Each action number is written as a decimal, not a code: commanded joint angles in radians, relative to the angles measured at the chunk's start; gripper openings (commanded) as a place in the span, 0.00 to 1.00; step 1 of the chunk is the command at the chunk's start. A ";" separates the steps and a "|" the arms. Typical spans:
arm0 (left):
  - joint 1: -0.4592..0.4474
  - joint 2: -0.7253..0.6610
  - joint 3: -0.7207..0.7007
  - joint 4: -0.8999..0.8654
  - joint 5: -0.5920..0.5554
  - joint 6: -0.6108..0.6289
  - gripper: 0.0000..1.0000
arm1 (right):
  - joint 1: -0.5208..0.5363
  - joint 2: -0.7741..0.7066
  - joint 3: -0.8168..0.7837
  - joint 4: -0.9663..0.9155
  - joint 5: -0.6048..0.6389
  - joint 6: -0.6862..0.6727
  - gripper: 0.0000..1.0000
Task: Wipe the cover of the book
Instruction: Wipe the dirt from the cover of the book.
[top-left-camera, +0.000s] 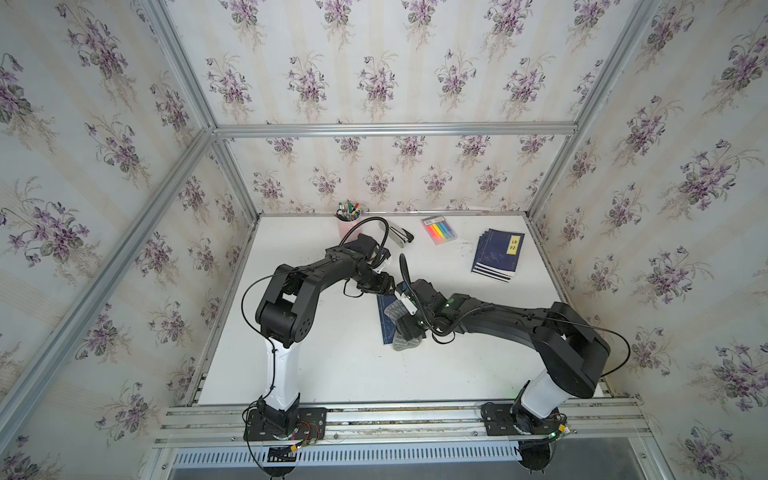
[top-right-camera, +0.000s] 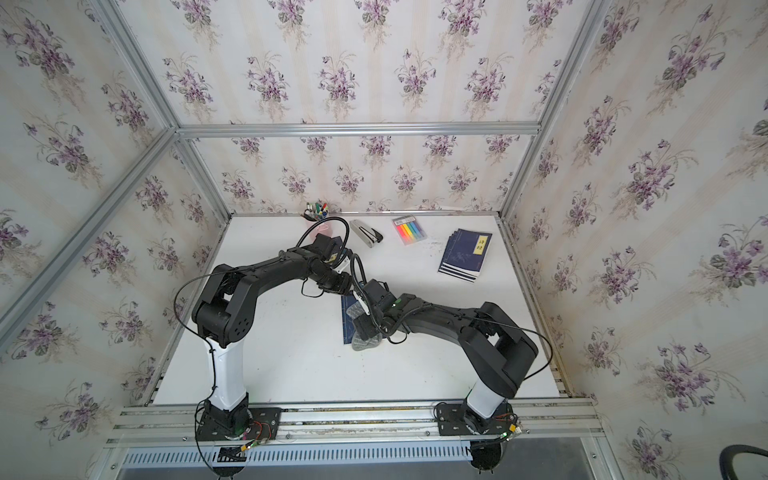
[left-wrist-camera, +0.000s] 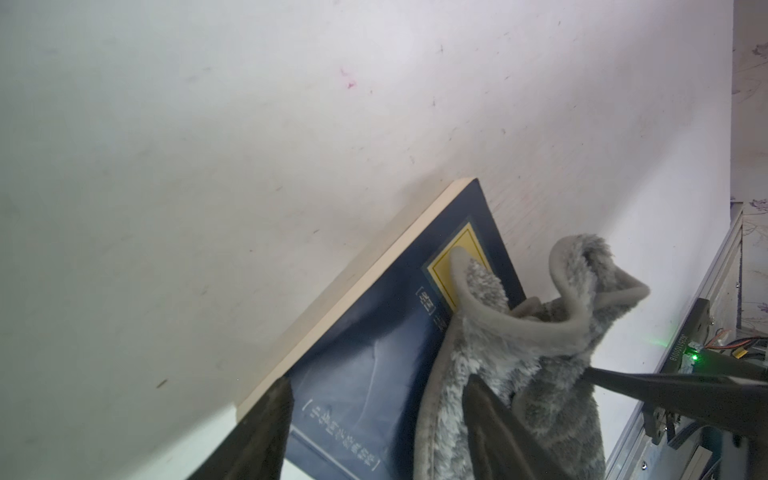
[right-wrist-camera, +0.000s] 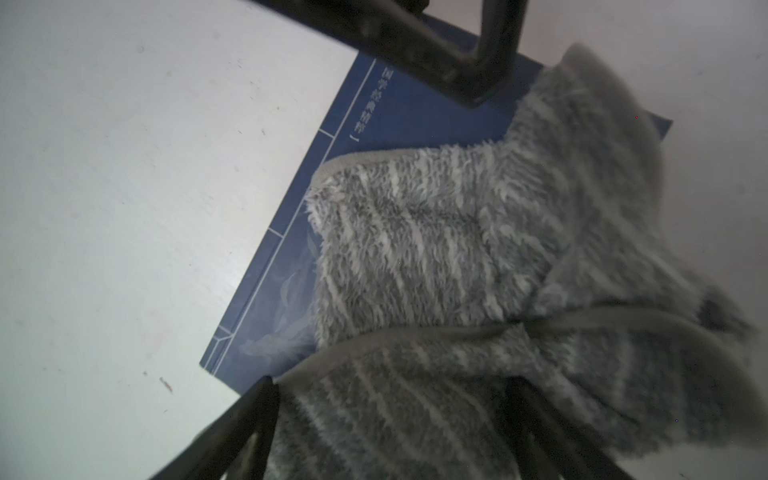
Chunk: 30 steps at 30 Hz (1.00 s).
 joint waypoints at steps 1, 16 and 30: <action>-0.003 0.025 -0.009 -0.031 -0.012 0.009 0.67 | 0.001 0.055 0.028 -0.008 0.032 0.002 0.81; -0.004 0.090 -0.043 -0.022 -0.007 -0.030 0.65 | 0.061 0.036 -0.025 0.101 -0.107 0.156 0.00; -0.004 0.096 -0.043 -0.032 -0.017 -0.033 0.53 | 0.027 -0.013 -0.156 0.115 -0.044 0.299 0.00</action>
